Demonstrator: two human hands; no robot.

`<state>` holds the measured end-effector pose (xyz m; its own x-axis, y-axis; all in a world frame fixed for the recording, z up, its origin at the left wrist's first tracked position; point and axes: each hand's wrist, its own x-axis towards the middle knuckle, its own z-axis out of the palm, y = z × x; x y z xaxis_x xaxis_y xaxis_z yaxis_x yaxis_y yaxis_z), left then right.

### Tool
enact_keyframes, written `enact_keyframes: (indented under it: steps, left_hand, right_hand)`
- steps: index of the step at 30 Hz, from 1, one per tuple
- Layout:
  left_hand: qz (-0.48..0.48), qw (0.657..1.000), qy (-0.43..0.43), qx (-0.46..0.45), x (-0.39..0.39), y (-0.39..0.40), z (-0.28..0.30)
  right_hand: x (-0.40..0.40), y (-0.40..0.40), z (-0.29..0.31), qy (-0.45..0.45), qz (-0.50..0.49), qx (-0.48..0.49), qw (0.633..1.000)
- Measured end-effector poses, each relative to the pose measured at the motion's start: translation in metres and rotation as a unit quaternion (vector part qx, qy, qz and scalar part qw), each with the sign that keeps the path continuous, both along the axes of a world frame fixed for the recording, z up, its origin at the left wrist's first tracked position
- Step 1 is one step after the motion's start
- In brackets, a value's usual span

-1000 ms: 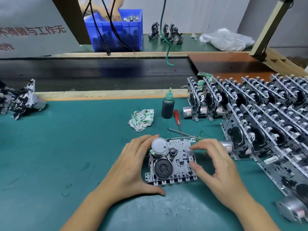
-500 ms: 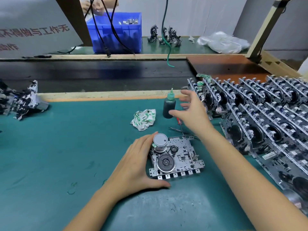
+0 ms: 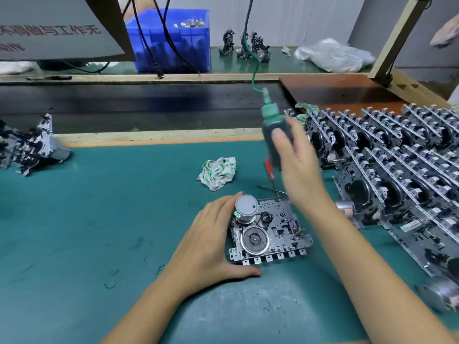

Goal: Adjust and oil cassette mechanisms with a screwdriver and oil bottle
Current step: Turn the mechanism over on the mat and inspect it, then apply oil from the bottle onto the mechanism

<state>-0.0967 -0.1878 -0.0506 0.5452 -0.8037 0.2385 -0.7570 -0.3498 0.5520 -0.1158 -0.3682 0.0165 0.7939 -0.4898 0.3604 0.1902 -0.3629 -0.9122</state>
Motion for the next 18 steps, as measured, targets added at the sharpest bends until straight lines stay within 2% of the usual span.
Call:
enact_keyframes:
  steps: [3, 10, 15, 18]
  left_hand:
    - [0.002, 1.0, -0.011, -0.003, -0.001, 0.0, 0.0]
    - [0.0, 1.0, -0.027, -0.003, -0.001, -0.001, 0.0]
    - [0.001, 1.0, -0.029, 0.002, -0.001, 0.0, -0.001]
    - [0.005, 1.0, -0.026, 0.002, -0.001, -0.001, -0.002]
  right_hand:
    - [-0.038, 0.015, 0.008, -0.055, -0.014, 0.031, 0.998]
    - [-0.085, 0.039, -0.026, -0.078, -0.064, 0.137, 0.985]
    - [-0.093, 0.048, -0.043, -0.171, -0.116, 0.044, 0.977]
    - [-0.095, 0.051, -0.045, -0.183, -0.109, 0.028, 0.977]
